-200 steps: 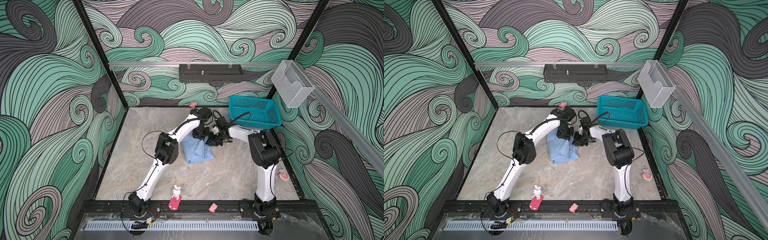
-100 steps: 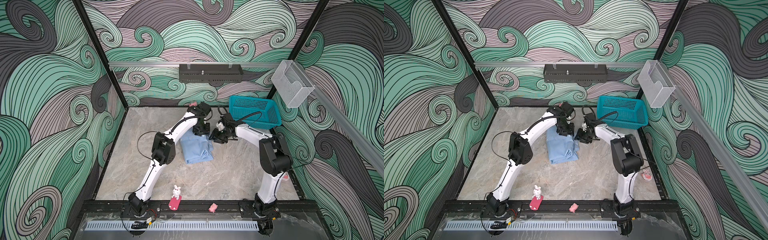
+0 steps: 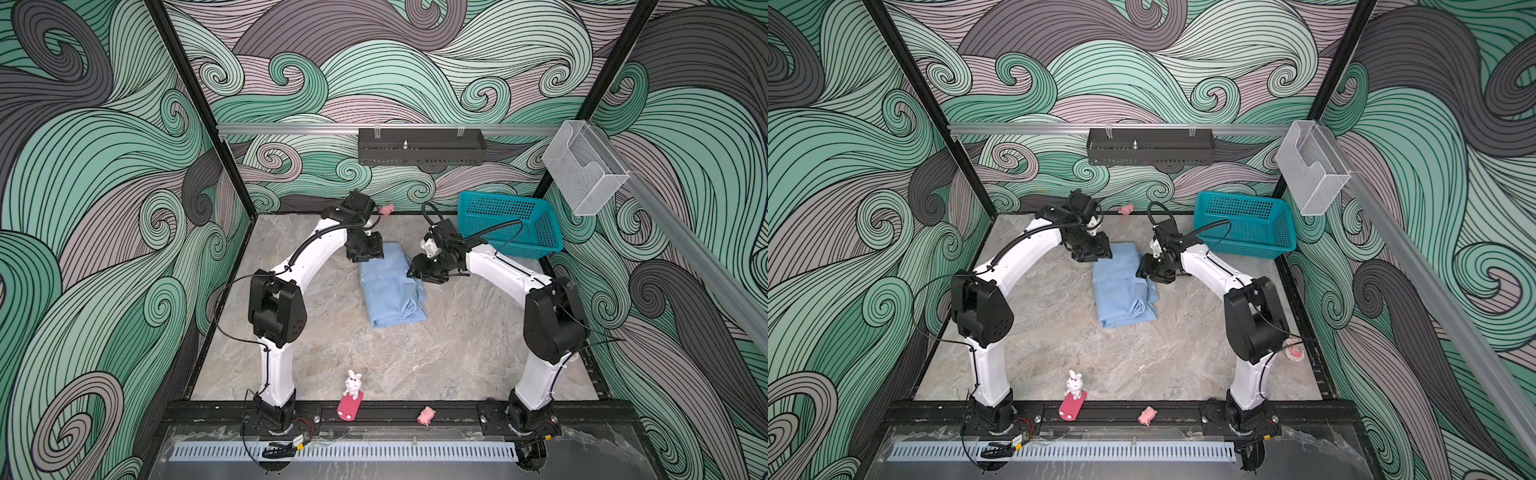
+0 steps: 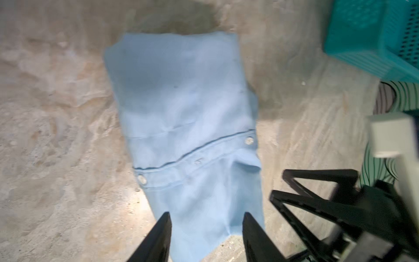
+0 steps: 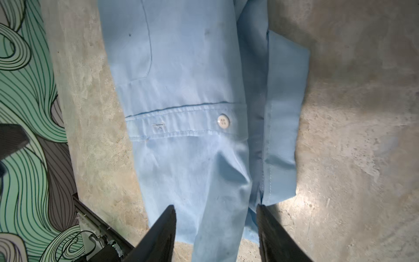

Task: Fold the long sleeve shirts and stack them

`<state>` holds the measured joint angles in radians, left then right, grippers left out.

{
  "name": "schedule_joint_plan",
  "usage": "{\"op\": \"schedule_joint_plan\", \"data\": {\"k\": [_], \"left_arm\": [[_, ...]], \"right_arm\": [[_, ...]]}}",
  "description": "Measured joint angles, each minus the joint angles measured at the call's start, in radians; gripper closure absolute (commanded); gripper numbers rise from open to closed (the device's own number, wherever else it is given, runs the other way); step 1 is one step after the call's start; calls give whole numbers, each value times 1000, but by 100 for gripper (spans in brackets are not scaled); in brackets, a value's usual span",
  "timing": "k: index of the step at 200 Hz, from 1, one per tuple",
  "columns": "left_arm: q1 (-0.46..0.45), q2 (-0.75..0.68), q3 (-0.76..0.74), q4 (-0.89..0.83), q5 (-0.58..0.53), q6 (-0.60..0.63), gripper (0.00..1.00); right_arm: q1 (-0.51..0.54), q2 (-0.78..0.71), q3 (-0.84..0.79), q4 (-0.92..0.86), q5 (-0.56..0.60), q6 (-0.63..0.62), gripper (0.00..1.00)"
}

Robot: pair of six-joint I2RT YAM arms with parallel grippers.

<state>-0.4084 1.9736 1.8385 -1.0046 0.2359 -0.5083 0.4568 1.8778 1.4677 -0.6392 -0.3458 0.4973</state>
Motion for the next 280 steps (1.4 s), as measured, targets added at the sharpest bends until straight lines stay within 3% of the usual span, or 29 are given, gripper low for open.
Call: {"op": "schedule_joint_plan", "data": {"k": [30,57,83,94,176,226,280], "left_arm": [[70,-1,-168,54,32,-4,46],[81,-11,-238,84,62,-9,46],[85,-37,-247,103,79,-12,46],[86,-48,-247,112,85,-13,46],[87,-59,-247,124,98,-15,47],[87,-58,-247,124,98,-15,48],[87,-51,-245,124,98,-17,49]], "right_arm": [[-10,150,112,-24,22,-15,41],[-13,247,180,-48,19,-30,52],[-12,264,218,-72,-5,-47,90],[-11,257,226,-77,-12,-49,100],[-35,-14,63,-35,-20,-59,100],[-115,-14,-121,35,14,-36,100],[-125,-7,-238,59,107,-8,100]]}}
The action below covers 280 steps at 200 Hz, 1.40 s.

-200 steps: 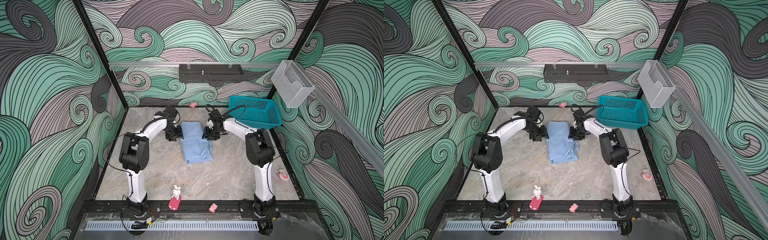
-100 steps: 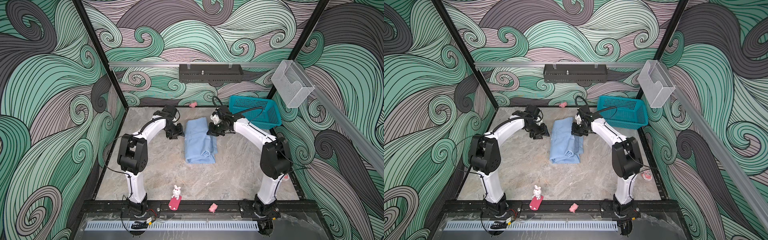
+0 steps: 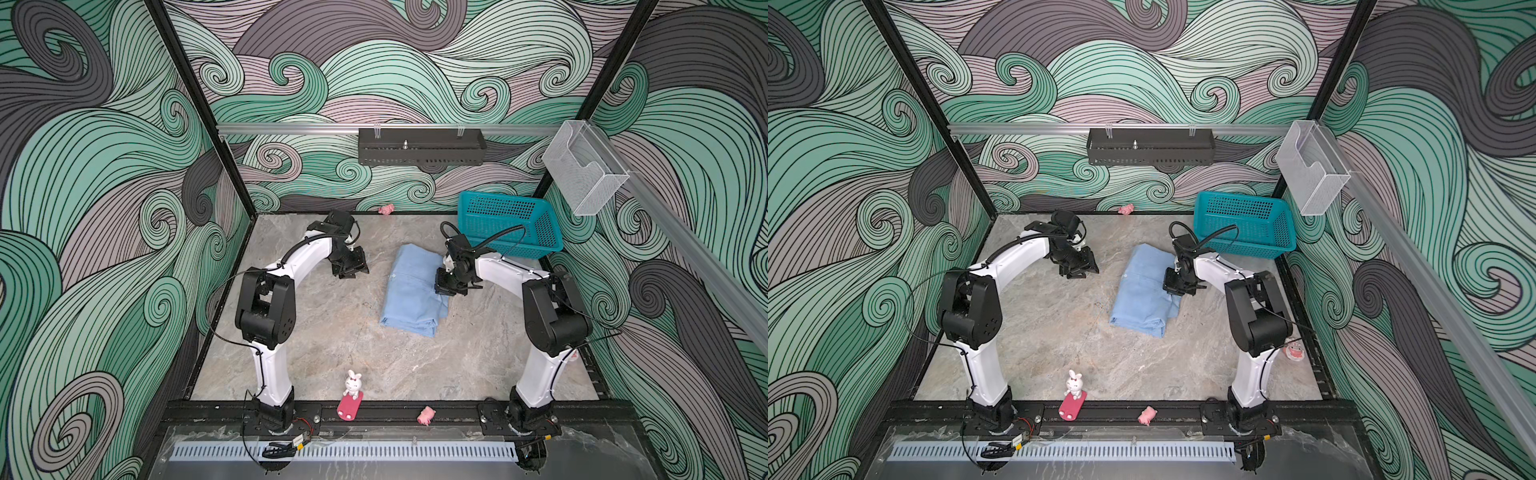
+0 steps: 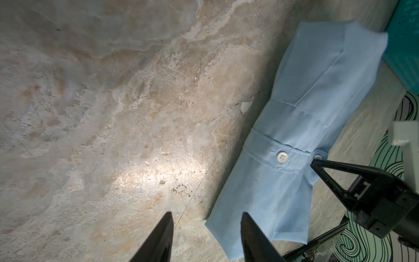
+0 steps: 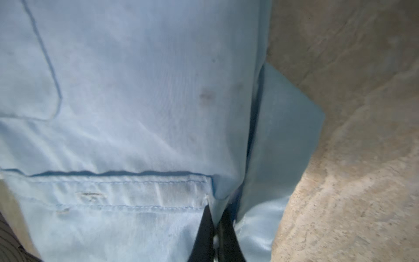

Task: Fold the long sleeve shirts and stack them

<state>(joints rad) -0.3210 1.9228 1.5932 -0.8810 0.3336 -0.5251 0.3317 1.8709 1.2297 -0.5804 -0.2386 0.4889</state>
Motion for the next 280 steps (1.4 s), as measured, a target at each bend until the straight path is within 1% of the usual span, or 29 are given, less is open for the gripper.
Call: {"op": "schedule_joint_plan", "data": {"k": [29,65,82,110,141,158,164,192,204,214,232,246,255,264,280], "left_arm": [[0,6,0,0,0,-2,50],[0,6,0,0,0,-4,50],[0,6,0,0,-3,-7,51],[13,-3,-1,-1,-15,-10,52],[53,-55,-26,-6,-44,-10,52],[71,-82,-34,-13,-60,-10,52],[76,-89,-34,-15,-64,-10,52],[85,-94,-39,-11,-63,-11,54],[85,-92,-44,-8,-54,-13,56],[85,-86,-44,1,-43,-19,56],[85,-64,-44,32,-16,-33,56],[85,-41,-44,63,12,-48,55],[85,-28,-44,82,29,-57,55],[85,-15,-44,103,51,-69,55],[85,7,-43,130,84,-83,55]], "right_arm": [[0,21,-31,18,23,16,100],[0,42,-20,34,-6,20,100],[10,91,37,46,-43,19,100],[61,205,178,78,-108,20,100],[124,307,311,95,-165,20,100],[147,329,349,94,-174,18,100],[153,330,351,93,-172,16,96],[166,305,348,46,-142,1,58],[167,267,331,20,-107,-10,51],[167,214,306,-7,-77,-16,49],[174,107,272,-41,-47,-17,49],[195,39,269,-42,-50,-13,53],[219,12,269,-33,-59,-5,57],[248,-2,269,-20,-81,5,64],[301,-3,239,42,-141,38,74]]}}
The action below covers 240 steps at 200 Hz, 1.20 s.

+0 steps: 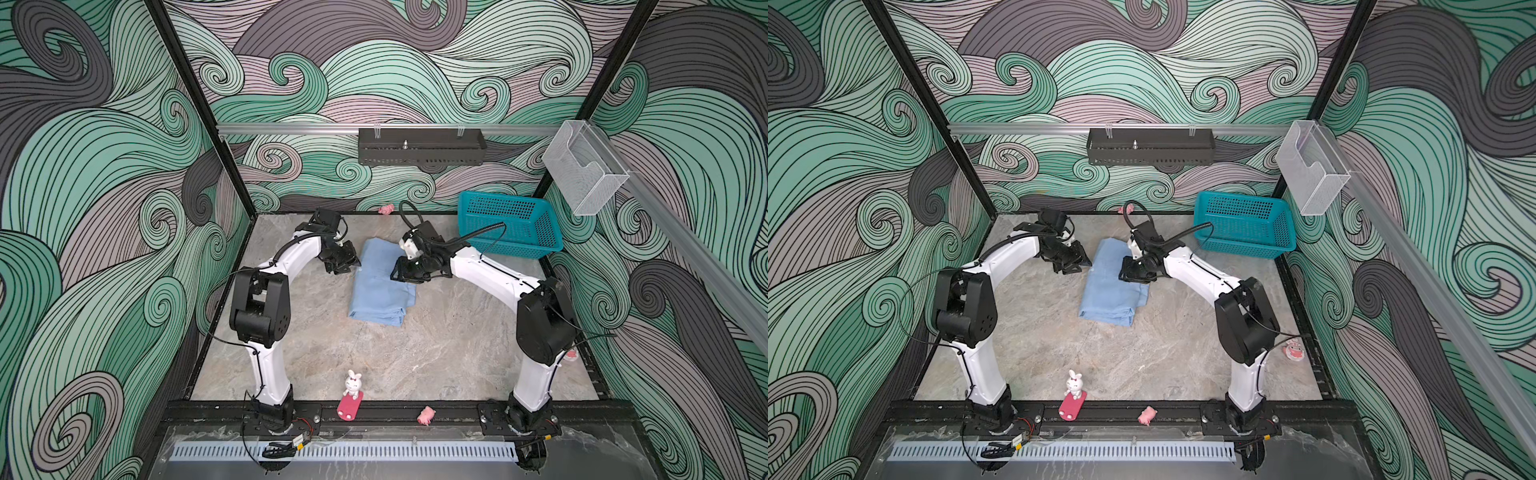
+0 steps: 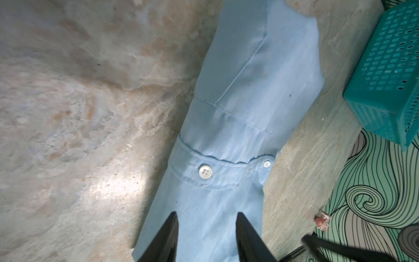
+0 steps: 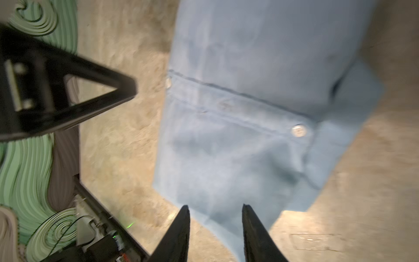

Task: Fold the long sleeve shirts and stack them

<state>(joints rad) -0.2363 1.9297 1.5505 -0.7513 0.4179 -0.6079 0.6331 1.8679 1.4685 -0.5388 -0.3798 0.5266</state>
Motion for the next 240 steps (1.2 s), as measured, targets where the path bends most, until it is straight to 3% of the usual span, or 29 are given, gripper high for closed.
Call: {"op": "schedule_joint_plan", "data": {"k": [31,68,127,145,190,212,240], "left_arm": [[0,38,0,43,56,-22,54],[0,85,0,94,113,-48,54],[-2,185,45,155,171,-83,56],[-5,223,77,161,179,-88,59],[-10,328,156,107,159,-79,61],[-15,332,181,50,115,-60,58],[-22,315,166,26,80,-45,54]], "right_arm": [[47,49,-123,80,-94,51,82],[-9,110,-261,146,-142,68,85],[-53,109,-324,268,-216,68,84],[-54,106,-331,282,-222,61,79],[-49,28,-315,179,-138,29,52],[-52,0,-225,89,-95,18,52],[-67,13,-34,37,-76,4,59]]}}
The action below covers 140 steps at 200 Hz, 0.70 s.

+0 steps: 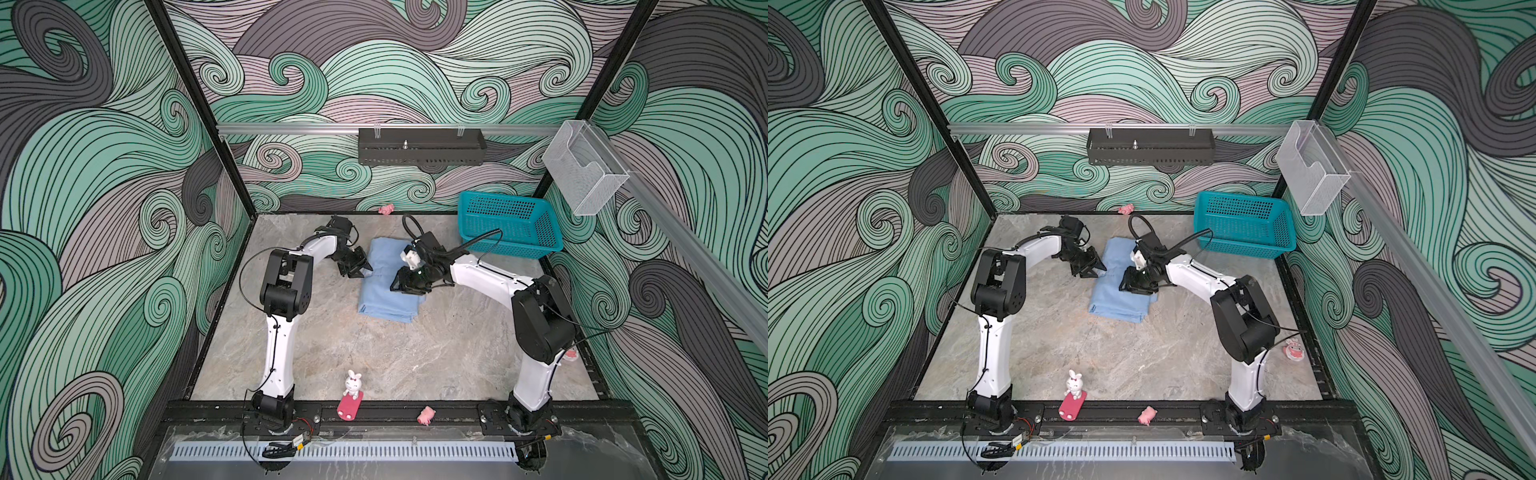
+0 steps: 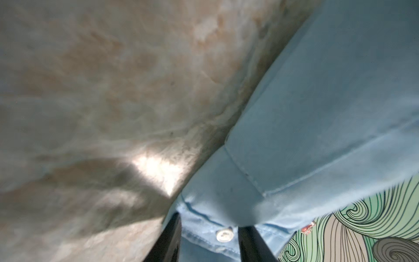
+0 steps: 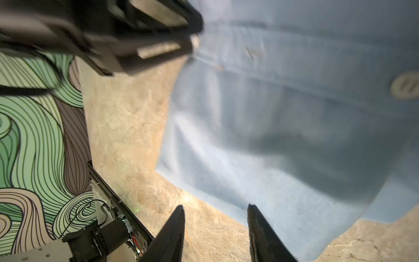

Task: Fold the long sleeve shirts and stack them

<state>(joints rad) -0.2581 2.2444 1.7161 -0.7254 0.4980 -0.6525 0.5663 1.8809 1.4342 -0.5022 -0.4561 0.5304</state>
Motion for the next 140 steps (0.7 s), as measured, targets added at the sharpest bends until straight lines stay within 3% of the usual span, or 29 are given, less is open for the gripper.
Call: {"op": "schedule_joint_plan", "data": {"k": [27,72,114,140], "left_arm": [[0,-62,-55,-22,-27,8,51],[0,-166,-56,-46,-29,14,50],[1,-175,-43,-54,-18,14,50],[1,-164,2,-64,1,13,50]], "right_arm": [[-45,93,185,-12,3,-3,67],[-161,379,413,-38,-6,-2,74],[-224,465,403,-51,-11,0,74],[-219,431,363,-64,3,-10,64]]}}
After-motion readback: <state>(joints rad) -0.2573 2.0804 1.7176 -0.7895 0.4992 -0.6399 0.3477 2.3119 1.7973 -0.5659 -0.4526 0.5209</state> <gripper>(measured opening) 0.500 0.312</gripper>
